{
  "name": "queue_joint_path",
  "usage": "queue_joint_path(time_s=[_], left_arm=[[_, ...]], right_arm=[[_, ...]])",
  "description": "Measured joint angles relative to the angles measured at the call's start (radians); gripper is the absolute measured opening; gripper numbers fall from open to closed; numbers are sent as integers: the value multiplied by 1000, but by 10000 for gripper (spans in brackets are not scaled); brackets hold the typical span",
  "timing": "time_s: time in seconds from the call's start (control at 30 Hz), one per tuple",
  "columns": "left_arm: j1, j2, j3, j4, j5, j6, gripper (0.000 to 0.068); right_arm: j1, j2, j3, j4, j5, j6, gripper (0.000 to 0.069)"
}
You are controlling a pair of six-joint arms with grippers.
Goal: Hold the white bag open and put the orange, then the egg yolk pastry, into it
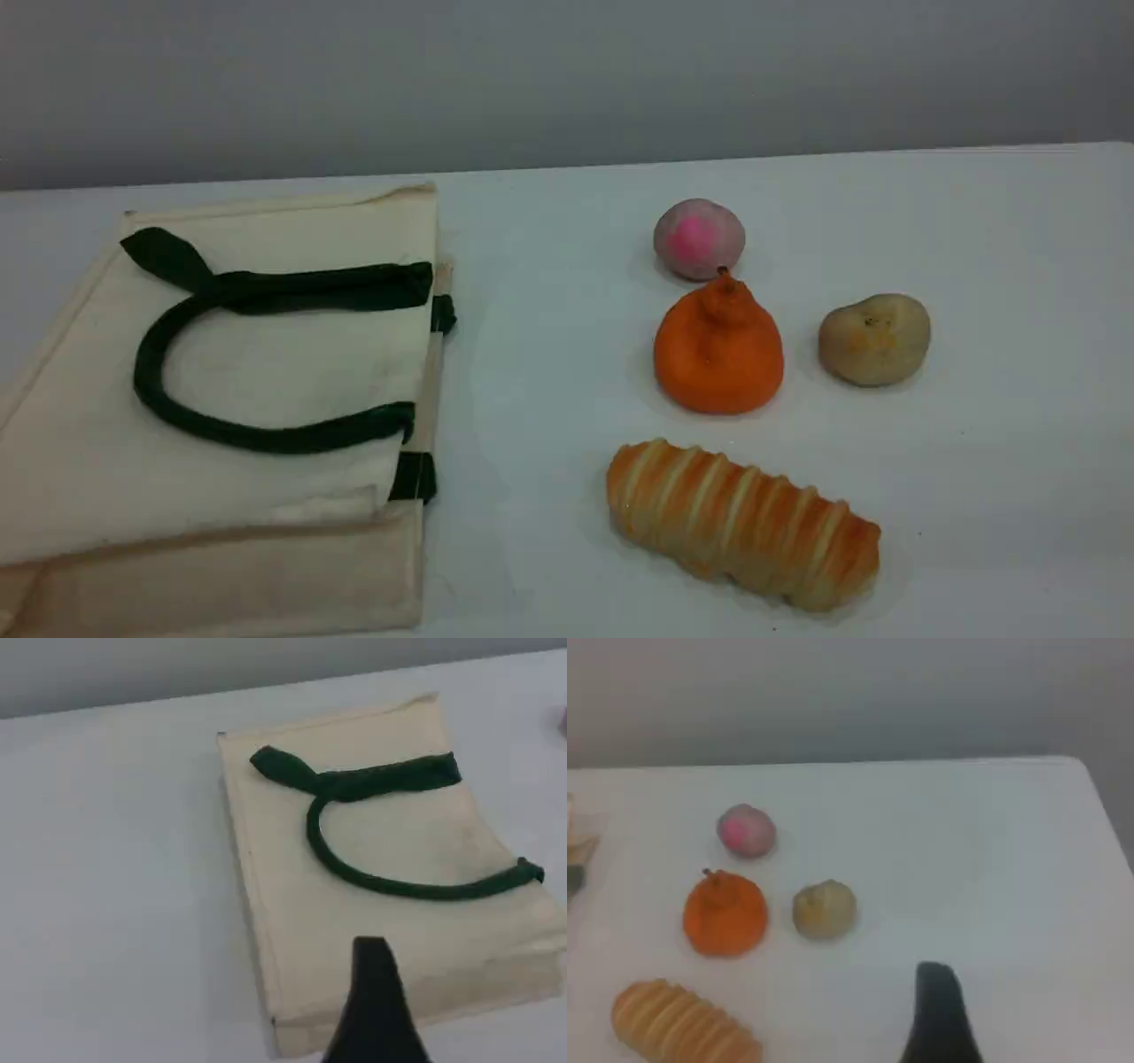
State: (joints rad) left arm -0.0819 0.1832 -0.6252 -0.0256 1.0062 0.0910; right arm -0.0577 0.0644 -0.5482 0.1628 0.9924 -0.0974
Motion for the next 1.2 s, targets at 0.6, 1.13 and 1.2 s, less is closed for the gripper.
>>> queue_joint_path(time_s=[0.6, 1.13, 1.2], left_arm=[[0, 750, -98, 26, -362, -191, 465], [0, 1239, -105, 55, -611, -292, 465], [0, 1297, -129, 55, -635, -292, 465]], right_arm=[[0, 615, -74, 107, -371, -20, 442], [0, 1033, -88, 297, -556, -115, 442], [0, 1063, -88, 350, -556, -154, 442]])
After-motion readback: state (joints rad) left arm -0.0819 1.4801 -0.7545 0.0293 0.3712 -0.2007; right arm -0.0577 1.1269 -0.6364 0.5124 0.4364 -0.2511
